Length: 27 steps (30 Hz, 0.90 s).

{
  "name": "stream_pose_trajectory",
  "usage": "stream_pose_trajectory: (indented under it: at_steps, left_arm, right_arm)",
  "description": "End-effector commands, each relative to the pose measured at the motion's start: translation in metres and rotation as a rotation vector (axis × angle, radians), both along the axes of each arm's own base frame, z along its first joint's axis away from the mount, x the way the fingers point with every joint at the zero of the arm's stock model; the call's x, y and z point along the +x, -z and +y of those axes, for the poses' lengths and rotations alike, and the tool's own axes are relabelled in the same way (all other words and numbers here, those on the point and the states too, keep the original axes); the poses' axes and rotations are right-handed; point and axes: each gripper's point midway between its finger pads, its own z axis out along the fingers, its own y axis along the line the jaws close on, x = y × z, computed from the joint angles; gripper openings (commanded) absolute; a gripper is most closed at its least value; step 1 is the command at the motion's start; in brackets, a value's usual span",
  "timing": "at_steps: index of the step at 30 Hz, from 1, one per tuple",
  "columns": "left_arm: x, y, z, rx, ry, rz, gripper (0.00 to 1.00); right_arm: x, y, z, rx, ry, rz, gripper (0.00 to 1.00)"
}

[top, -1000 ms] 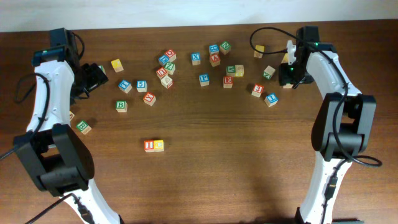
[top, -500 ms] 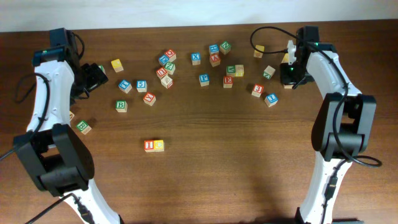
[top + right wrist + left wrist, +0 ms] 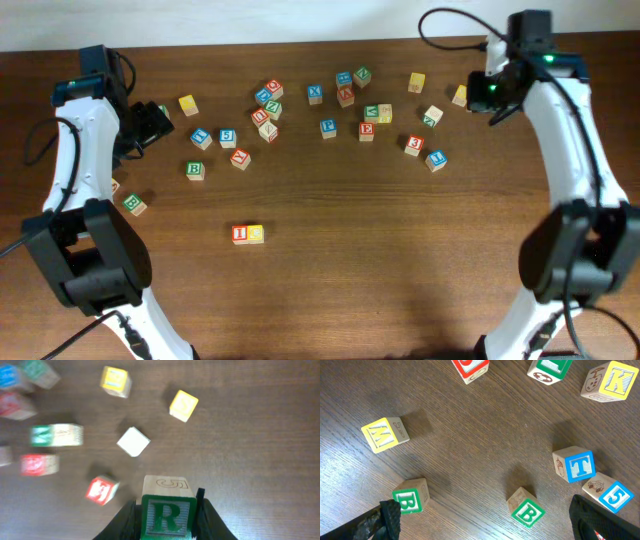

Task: Spell out ICRA
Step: 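Carry the R block with the right gripper toward the C block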

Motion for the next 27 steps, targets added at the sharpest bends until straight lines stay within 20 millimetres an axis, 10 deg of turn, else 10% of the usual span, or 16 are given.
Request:
stream_pose_trajectory:
  at_steps: [1, 14, 27]
  left_arm:
    - [0.001, 0.0, 0.002, -0.002, -0.002, -0.001, 0.99]
    - [0.001, 0.0, 0.002, -0.002, -0.002, -0.001, 0.99]
    - [0.001, 0.0, 0.002, -0.002, -0.002, -0.001, 0.99]
  right_arm:
    - [-0.014, -0.003, 0.026, 0.082, -0.004, 0.05, 0.22]
    - [-0.085, 0.038, 0.171, 0.09, -0.228, 0.292, 0.22]
    - [-0.171, 0.133, 0.26, 0.074, -0.295, 0.431, 0.22]
